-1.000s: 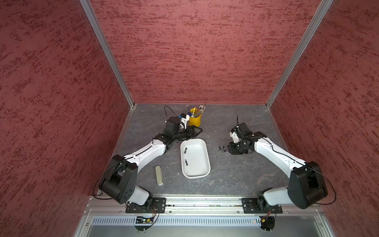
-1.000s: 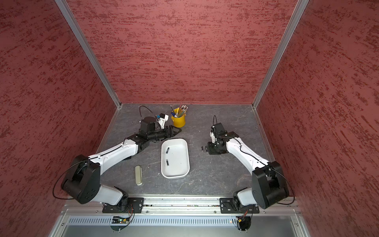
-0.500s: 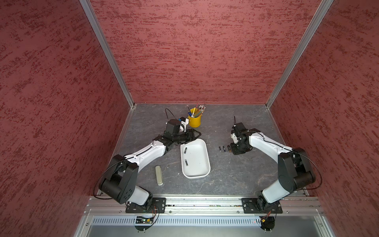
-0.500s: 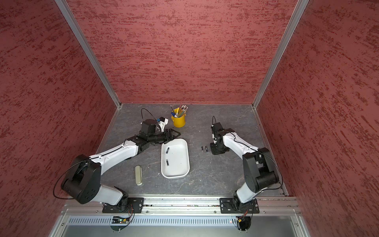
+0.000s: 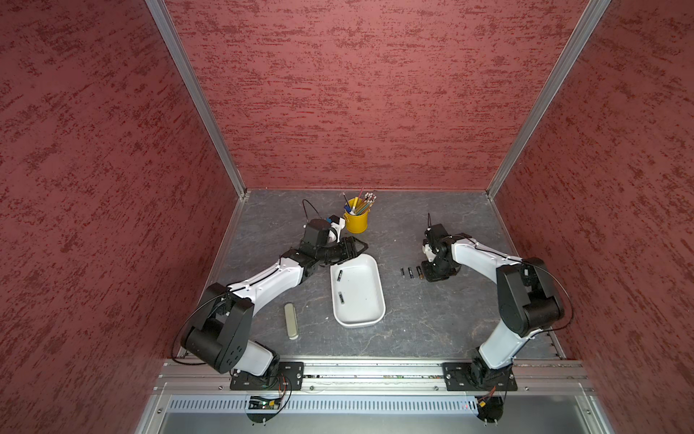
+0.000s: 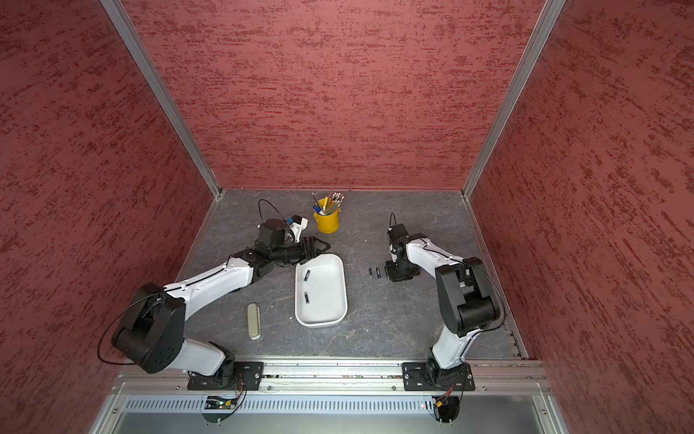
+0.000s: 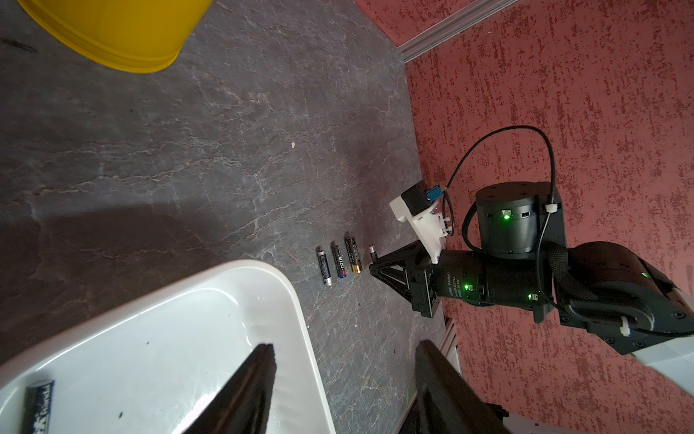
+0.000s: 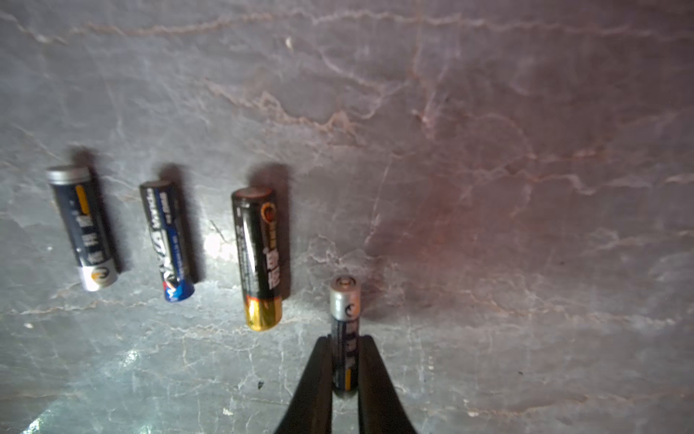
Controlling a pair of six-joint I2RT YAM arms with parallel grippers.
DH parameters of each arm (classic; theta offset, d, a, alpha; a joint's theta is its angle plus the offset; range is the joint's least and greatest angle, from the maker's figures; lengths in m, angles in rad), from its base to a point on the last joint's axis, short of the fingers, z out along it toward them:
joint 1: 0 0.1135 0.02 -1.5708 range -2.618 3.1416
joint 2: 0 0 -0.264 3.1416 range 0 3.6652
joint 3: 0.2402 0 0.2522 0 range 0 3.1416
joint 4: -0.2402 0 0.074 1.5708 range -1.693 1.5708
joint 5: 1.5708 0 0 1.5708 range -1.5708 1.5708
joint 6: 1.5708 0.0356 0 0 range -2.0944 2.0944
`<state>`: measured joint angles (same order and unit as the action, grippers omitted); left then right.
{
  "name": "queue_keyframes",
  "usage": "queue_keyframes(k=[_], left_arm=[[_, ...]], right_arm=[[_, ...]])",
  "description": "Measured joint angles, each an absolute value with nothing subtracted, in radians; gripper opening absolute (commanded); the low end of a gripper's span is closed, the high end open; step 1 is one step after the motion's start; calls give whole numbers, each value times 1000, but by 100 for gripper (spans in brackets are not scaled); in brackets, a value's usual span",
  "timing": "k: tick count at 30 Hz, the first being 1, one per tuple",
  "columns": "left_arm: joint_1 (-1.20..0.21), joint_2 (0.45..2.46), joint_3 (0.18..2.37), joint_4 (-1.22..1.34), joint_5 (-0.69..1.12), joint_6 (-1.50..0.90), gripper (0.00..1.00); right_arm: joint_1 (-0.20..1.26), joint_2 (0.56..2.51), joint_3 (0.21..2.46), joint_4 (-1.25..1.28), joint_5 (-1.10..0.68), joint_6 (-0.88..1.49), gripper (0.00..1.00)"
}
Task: Take the batteries out of the storage box
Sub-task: Place the battery at the center of the board.
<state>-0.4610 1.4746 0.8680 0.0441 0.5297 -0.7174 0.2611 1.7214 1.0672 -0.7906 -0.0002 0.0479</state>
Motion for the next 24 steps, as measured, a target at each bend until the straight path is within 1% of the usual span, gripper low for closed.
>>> queue_keyframes(k=[8,16,24], left_arm=[[-459,1488,863,50,530,-721,62],[-459,1488,863,51,530,-721,62],[-459,1488,858,52,530,-721,62]], right_arm=[[256,1743,1086,-778,-19,47,16],[256,1784,1093,-779,-21,44,20],[256,1784,1093,-780,-21,44,21]])
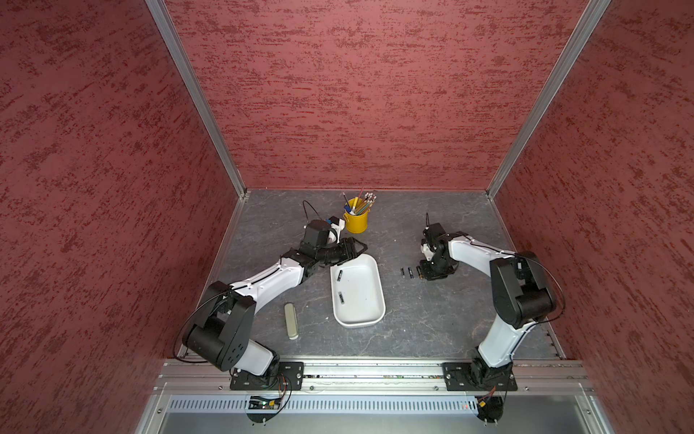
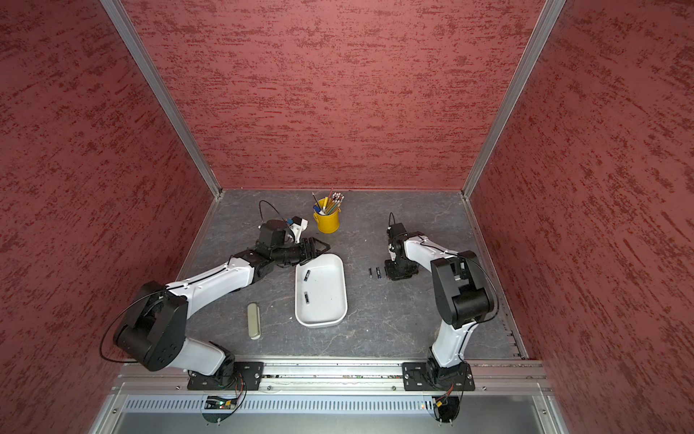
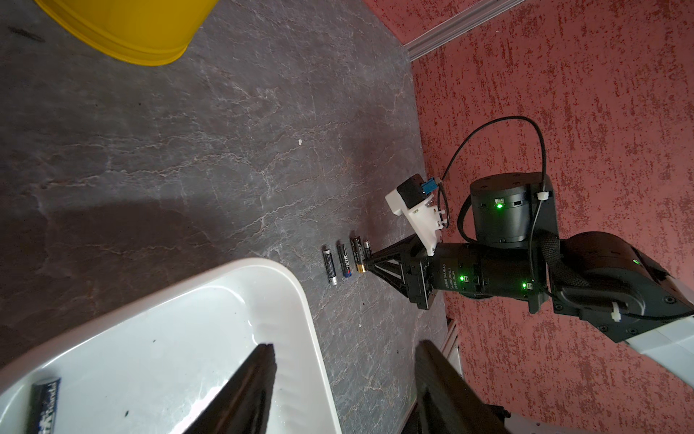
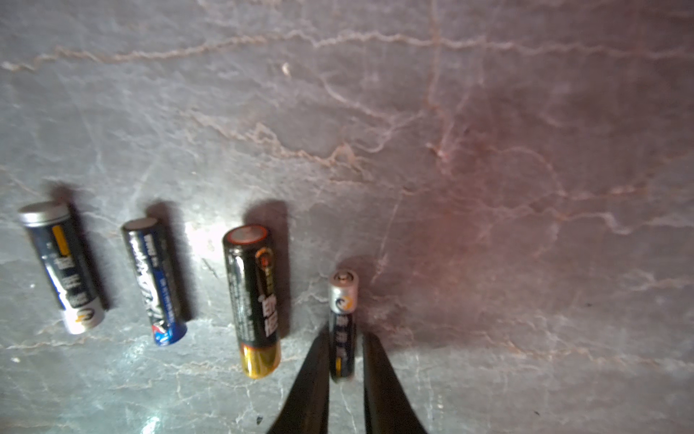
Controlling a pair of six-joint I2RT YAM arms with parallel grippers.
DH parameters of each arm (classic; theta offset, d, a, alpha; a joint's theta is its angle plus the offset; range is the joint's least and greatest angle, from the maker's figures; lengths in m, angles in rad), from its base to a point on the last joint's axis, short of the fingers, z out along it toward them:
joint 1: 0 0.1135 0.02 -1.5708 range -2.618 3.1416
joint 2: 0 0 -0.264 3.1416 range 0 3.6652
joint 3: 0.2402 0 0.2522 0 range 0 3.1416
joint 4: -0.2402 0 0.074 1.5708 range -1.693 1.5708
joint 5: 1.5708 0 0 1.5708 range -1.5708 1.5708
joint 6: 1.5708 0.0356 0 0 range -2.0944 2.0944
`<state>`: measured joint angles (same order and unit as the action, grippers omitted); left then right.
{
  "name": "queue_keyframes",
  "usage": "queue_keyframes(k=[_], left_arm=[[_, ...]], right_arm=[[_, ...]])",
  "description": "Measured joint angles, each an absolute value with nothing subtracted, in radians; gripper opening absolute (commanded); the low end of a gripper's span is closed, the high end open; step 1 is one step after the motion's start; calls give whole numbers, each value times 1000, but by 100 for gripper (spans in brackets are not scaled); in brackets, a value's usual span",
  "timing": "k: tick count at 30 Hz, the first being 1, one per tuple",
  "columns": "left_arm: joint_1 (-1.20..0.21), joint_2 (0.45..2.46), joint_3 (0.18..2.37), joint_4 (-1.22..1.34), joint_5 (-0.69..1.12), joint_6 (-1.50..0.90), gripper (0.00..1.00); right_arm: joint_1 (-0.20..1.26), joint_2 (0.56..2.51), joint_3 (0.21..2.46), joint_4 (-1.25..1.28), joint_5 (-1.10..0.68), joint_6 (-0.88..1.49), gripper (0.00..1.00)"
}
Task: Take the batteries out of the storage box
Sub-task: Place the battery at the center of the board.
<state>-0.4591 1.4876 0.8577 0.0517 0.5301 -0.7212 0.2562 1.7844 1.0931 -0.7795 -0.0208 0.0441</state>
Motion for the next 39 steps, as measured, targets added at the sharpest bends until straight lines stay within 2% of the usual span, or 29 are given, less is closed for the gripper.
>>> queue_keyframes(k=[29,33,39], left_arm=[[-459,1488,848,28,525,-721,63],[-476,1487,908,-127,458,-662,63],[-582,1487,1172,-472,220,-497,63]], right_arm=[[256,1722,1093,-799,-21,49,24],[256,1679,1093,-818,-21,61,25],[255,1576,1133,-847,-53,101,25]])
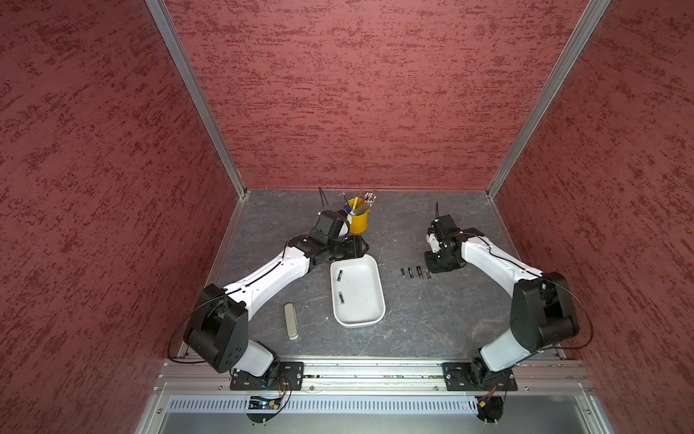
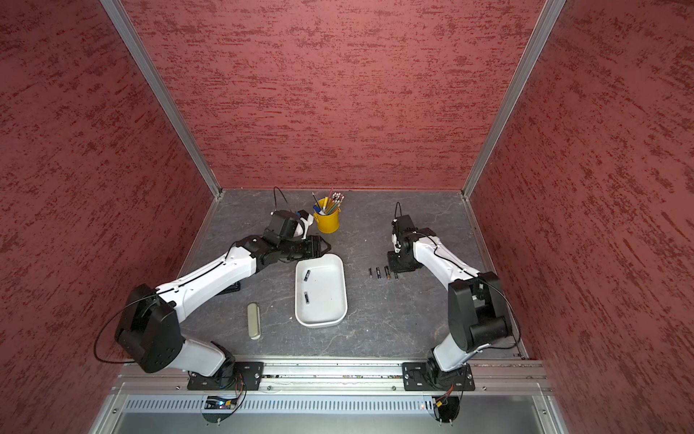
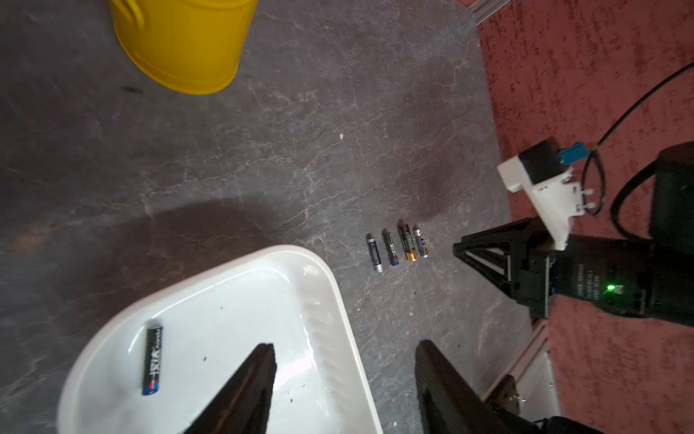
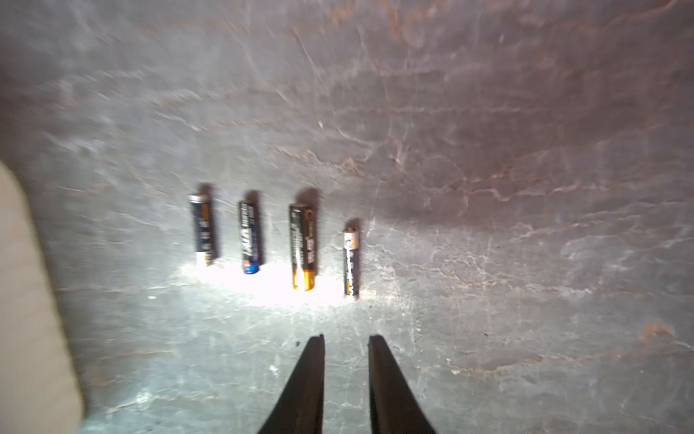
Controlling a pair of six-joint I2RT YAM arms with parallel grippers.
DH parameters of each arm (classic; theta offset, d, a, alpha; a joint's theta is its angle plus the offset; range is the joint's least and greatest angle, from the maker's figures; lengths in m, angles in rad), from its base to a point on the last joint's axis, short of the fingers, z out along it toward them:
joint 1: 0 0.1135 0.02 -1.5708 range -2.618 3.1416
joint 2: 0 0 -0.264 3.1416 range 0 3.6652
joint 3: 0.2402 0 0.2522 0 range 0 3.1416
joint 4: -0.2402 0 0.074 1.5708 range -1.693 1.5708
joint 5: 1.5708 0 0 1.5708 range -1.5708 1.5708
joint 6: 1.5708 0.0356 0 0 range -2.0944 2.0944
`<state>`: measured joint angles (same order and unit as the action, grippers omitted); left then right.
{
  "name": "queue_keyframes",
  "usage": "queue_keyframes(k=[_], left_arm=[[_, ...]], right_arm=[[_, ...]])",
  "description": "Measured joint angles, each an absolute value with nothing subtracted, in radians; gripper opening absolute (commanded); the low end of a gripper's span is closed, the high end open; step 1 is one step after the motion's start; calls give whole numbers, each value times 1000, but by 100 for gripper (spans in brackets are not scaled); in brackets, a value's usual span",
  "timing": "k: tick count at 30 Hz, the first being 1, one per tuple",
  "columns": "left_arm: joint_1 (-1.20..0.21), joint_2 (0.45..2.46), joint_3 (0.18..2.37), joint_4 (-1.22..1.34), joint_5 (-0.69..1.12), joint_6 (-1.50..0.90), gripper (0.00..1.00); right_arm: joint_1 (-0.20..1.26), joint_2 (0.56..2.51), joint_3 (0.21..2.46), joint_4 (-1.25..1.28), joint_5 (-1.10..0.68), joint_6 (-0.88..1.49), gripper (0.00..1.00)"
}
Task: Take the batteries out of the storage box
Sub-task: Place the battery at the center of the board, then pick up the battery from the storage box.
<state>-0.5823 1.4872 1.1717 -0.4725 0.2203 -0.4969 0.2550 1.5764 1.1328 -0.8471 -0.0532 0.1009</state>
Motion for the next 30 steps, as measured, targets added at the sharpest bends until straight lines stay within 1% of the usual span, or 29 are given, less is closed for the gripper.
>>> queue_keyframes(k=[4,7,15,19,22,28,30], left_arm=[[-658,1496,1299,-681,25,-419,63],[-711,1541,1348,-797,-108,-389,63],[-803,1767,1368,-965,-329,-369,63],[-814,1843,1366,-965,-372,-351,61],[-812,1847,1345,-943,-376,-344,59],[-796,1847,1268,-879,-348,-342,53],[-787,1847,1248,-862,-332,-339,53]], right_arm=[[254,1536,1166,-846,-120,142,25],[254,1511,1166,-849,-160,167,25],[254,1490,1185,-875,-222,176,26],[254,1490,1215,-883,-248,175,25],[254,1490,1227,-884,-257,175,25],[254,1490,1227,-886,-259,176,25],[254,1490,1227,-886,-259,176,25]])
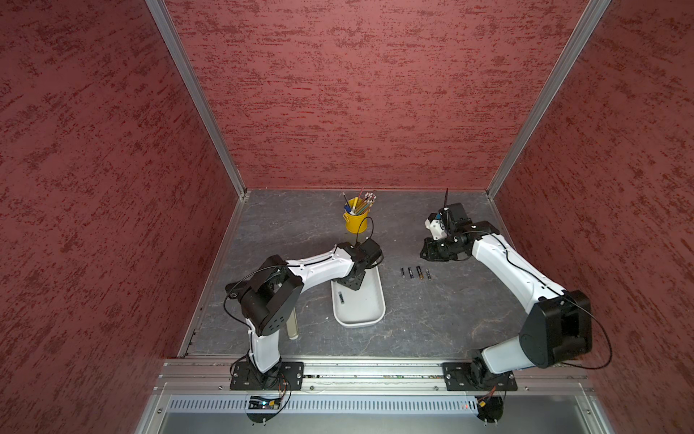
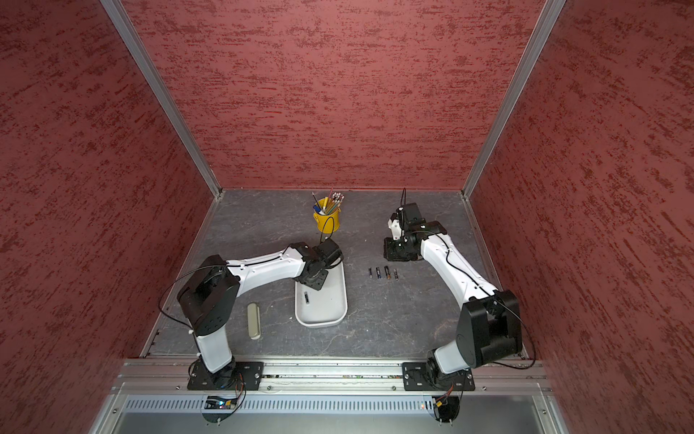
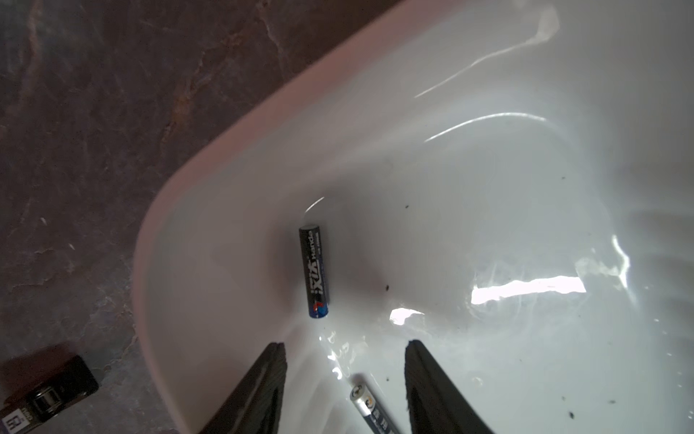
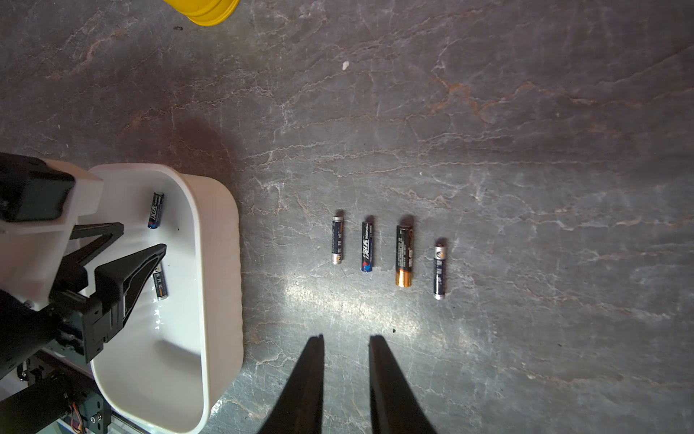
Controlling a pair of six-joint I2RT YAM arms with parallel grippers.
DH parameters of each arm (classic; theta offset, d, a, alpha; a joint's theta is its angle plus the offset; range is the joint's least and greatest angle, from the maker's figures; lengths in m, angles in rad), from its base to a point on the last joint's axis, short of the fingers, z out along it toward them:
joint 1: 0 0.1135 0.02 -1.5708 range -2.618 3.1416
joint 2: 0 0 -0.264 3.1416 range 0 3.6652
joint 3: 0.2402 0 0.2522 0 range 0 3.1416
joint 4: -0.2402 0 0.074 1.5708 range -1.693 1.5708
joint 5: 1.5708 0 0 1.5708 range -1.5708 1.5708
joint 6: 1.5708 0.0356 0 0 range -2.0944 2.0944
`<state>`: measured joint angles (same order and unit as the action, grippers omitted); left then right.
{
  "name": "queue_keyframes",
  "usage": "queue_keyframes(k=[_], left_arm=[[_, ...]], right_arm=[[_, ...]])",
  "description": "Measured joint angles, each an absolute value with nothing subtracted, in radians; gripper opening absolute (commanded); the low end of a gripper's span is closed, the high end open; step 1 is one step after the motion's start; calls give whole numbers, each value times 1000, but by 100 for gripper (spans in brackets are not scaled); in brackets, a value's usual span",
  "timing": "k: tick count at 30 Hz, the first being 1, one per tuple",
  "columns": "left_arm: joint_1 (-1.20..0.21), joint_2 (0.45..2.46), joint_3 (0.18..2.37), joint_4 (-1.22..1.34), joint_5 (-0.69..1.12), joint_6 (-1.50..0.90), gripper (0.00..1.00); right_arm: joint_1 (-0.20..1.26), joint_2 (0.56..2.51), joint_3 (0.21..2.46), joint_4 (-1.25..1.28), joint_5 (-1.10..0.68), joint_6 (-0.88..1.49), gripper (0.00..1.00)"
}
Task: Take the batteries out of the storage box
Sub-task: Pick up the battery from the storage box.
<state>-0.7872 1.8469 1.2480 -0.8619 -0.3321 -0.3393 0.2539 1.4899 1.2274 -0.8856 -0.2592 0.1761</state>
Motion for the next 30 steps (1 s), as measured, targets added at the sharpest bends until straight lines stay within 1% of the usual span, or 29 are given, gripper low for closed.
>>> queue_keyframes(k=[9,16,19,21,24,27,30], left_arm=[[-730,1847,1222,-769,-238,-315,51],[-728,1848,1222,-750,-202,-298,52],[-734,1861,1231,-768,-240,-298,54],[-742,1884,1251,-795,-288,-299,60],[-752,1902,1267,-815,-332,-302,61],[-751,1902,1268,-815,-329,-303,61],[-731,1904,1265,-791,-265,-307,61]], right_arm=[[254,1490,1227,-890,-259,176,25],[253,1490,1227,-909,-258,176,26],[253,1490,1227,-911,-258,176,26],[253,1490,1227,-911,-258,176,26],[253,1490,1225,-909,-258,176,26],[253,1490,1219,-910,-258,176,26],[253,1490,1216,-911,-257,171,26]])
